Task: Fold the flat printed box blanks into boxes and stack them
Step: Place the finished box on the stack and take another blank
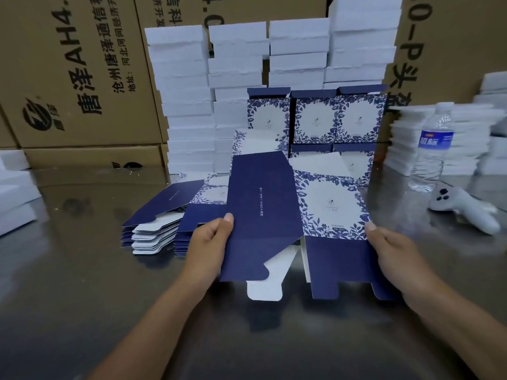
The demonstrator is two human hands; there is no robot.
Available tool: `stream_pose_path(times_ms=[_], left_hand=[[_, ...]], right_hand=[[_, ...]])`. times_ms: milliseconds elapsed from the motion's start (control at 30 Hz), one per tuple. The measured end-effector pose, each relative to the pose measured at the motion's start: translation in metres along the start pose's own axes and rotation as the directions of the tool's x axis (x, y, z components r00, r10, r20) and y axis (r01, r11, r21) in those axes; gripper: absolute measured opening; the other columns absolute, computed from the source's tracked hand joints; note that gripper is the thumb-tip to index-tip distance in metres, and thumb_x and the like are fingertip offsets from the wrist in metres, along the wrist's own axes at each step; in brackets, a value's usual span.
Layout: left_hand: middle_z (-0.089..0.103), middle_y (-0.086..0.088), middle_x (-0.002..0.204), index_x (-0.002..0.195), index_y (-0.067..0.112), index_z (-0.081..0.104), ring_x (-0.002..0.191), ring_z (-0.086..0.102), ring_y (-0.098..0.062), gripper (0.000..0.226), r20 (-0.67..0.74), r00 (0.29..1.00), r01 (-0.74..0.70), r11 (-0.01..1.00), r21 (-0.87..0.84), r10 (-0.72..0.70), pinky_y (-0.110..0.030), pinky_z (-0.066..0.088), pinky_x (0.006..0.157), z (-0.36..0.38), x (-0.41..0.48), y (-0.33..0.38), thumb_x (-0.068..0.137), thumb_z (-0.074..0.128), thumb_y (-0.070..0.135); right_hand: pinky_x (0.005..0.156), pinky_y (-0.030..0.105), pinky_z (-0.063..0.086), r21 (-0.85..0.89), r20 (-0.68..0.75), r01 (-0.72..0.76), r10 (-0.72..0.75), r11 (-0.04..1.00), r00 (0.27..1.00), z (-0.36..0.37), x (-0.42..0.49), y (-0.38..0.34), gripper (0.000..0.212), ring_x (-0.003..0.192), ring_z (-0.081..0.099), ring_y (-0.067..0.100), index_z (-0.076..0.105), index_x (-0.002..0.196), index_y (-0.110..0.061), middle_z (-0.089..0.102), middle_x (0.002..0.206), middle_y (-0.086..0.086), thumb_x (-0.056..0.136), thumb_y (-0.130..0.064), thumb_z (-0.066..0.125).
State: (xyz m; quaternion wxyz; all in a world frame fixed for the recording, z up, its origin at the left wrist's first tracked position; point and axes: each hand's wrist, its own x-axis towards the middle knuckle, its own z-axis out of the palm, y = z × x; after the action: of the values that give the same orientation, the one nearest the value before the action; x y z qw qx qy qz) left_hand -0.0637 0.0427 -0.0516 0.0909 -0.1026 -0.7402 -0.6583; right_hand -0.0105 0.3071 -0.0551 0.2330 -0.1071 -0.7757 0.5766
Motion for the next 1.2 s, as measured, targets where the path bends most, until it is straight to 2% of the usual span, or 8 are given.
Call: stream_pose_path(times_ms=[133,267,433,567,700,900,1067,1200], left_hand=[[0.072,0.005,0.072,0.077,0.011,0.068,0.066,0.067,-0.01,0.053,-0.018,0.994,0.11,0.993,-0.031,-0.11,-0.02,0.05,0.059,0.0003,0.003,-0.0002,0.099,0.036,0.047],[0.071,-0.003,0.078,0.087,-0.003,0.064,0.067,0.062,-0.013,0.056,-0.031,0.998,0.061,0.992,0.111,-0.058,-0.016,0.045,0.057,0.0003,0.0028,-0.0013,0.1,0.035,0.043],[0.069,-0.019,0.097,0.095,-0.008,0.063,0.088,0.065,-0.031,0.055,0.012,0.999,0.028,0.981,0.19,-0.031,-0.038,0.049,0.081,-0.0023,0.0012,-0.0007,0.101,0.035,0.039],[0.072,-0.012,0.095,0.093,-0.002,0.068,0.088,0.067,-0.027,0.049,0.025,0.998,0.054,0.987,0.154,-0.059,-0.035,0.051,0.081,-0.0005,-0.0015,0.0,0.1,0.038,0.037],[0.069,0.012,0.069,0.08,0.012,0.065,0.061,0.062,-0.001,0.043,0.003,0.992,0.128,0.991,0.047,-0.129,-0.018,0.045,0.056,0.0007,0.0,0.0011,0.099,0.04,0.042],[0.073,-0.002,0.096,0.096,0.004,0.067,0.093,0.067,-0.019,0.045,-0.074,0.989,0.131,0.99,0.049,-0.127,-0.038,0.05,0.087,-0.0036,0.0002,0.0042,0.101,0.037,0.037],[0.073,0.001,0.093,0.093,0.011,0.069,0.094,0.067,-0.019,0.042,-0.057,0.99,0.135,0.986,0.098,-0.13,-0.038,0.05,0.088,-0.0035,0.0023,0.0016,0.101,0.037,0.038],[0.073,-0.006,0.095,0.092,0.002,0.067,0.091,0.068,-0.023,0.046,-0.029,0.986,0.164,0.985,0.056,-0.162,-0.041,0.049,0.09,-0.0015,0.0004,0.0028,0.1,0.039,0.038]], right_hand=[[0.069,0.026,0.041,0.045,0.001,0.007,-0.007,0.999,1.0,0.0,-0.0008,0.0007,0.04,0.073,0.057,0.014,0.066,0.084,0.0,0.068,0.076,-0.002,0.099,-0.027,0.043],[0.056,0.01,0.041,0.028,0.018,0.061,-0.061,0.998,0.998,0.0007,-0.0008,0.003,0.04,0.058,0.054,-0.003,0.065,0.071,-0.006,0.067,0.06,-0.017,0.099,-0.025,0.043],[0.066,0.012,0.043,0.026,-0.029,0.077,-0.077,0.997,0.997,-0.0036,0.0024,0.0023,0.04,0.073,0.056,0.001,0.067,0.075,0.0,0.072,0.091,0.009,0.098,-0.025,0.045],[0.079,0.041,0.044,-0.08,-0.031,0.11,-0.113,0.991,0.993,-0.0085,0.0038,0.0039,0.047,0.087,0.054,0.015,0.051,0.094,0.023,0.056,0.112,0.033,0.099,-0.023,0.043],[0.068,0.027,0.042,-0.084,-0.005,0.098,-0.099,0.992,0.995,-0.0071,0.0021,0.0027,0.046,0.079,0.043,0.011,0.053,0.092,0.02,0.056,0.106,0.036,0.1,-0.023,0.043],[0.061,0.023,0.035,-0.083,0.069,0.108,-0.103,0.991,0.992,-0.0008,-0.0028,0.0025,0.046,0.075,0.045,0.011,0.054,0.085,0.018,0.059,0.093,0.036,0.099,-0.024,0.044],[0.065,0.028,0.03,-0.047,0.011,0.117,-0.117,0.992,0.993,-0.0008,-0.0042,0.0018,0.06,0.073,0.041,0.014,0.047,0.083,0.021,0.053,0.079,0.038,0.096,-0.038,0.043],[0.059,0.03,0.032,-0.098,-0.037,0.162,-0.166,0.982,0.985,-0.0028,0.0007,0.0019,0.051,0.072,0.049,0.016,0.044,0.08,0.024,0.056,0.076,0.037,0.098,-0.024,0.045]])
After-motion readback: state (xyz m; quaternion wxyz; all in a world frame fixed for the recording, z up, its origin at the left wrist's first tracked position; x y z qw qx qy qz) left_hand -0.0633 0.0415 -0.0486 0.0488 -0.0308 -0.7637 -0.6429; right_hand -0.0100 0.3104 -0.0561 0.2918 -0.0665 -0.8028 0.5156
